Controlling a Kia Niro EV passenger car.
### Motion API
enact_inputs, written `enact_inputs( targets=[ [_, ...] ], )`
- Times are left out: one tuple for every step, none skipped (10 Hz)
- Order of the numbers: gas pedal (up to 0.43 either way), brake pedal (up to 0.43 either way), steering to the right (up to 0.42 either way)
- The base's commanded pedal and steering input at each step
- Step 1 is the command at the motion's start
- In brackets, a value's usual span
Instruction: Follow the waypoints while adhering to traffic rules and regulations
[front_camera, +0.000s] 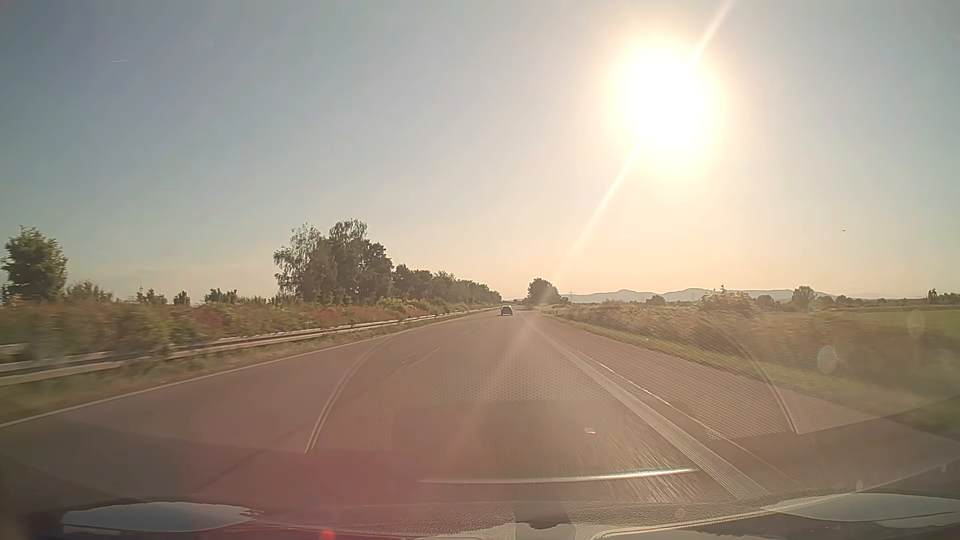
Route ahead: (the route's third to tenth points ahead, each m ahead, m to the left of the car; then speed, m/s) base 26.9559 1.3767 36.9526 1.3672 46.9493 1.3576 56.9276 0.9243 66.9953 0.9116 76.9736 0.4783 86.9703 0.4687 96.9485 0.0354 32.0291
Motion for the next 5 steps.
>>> enact_inputs(
  targets=[
    [0.000,0.000,0.002],
    [0.047,0.000,0.002],
    [0.087,0.000,0.002],
    [0.118,0.000,0.002],
    [0.130,0.000,0.002]
  ],
)
